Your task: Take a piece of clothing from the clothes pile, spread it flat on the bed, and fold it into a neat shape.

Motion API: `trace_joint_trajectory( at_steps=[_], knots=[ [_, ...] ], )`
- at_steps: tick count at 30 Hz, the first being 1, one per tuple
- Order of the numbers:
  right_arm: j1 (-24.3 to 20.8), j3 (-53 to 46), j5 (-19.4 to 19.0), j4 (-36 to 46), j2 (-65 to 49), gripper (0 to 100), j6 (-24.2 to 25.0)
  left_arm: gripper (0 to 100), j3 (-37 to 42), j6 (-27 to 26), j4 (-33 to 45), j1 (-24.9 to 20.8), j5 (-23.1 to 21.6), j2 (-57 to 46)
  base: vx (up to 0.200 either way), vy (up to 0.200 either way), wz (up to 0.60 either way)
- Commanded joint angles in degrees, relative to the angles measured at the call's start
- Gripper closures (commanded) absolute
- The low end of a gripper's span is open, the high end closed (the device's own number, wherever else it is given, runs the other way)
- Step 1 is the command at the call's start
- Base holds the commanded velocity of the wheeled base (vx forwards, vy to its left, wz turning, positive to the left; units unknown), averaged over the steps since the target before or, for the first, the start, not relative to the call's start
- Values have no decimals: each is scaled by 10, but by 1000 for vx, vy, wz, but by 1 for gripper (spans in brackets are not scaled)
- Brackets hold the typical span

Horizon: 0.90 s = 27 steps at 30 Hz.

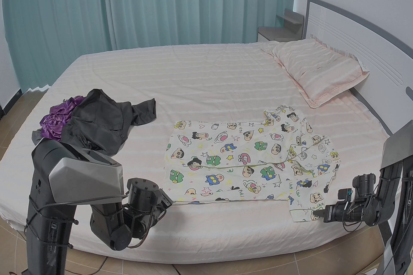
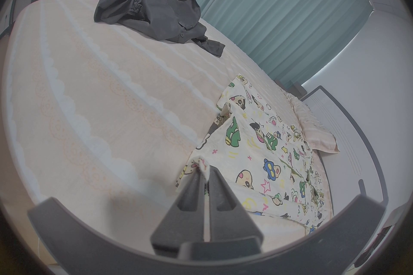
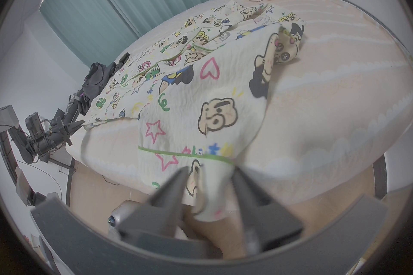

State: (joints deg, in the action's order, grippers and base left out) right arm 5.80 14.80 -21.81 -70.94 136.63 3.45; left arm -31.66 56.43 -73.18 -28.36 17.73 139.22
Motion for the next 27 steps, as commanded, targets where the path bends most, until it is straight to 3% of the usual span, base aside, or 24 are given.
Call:
trace_joint_trajectory(
  at_steps=[1, 7, 14, 27],
  knots=[
    [-3, 2, 3, 2, -3, 100, 1, 100, 0, 0, 0, 0, 0, 0, 0, 0, 0],
    [18, -10, 8, -5, -8, 100, -3, 100, 1, -1, 0, 0, 1, 1, 0, 0, 0],
    [52, -79, -46, -15, -87, 100, -3, 100, 26, -22, -27, -12, 34, -22, 0, 0, 0],
    [80, -148, -68, -17, -131, 100, -21, 100, 112, -82, -49, -49, 52, -38, 0, 0, 0]
  ],
)
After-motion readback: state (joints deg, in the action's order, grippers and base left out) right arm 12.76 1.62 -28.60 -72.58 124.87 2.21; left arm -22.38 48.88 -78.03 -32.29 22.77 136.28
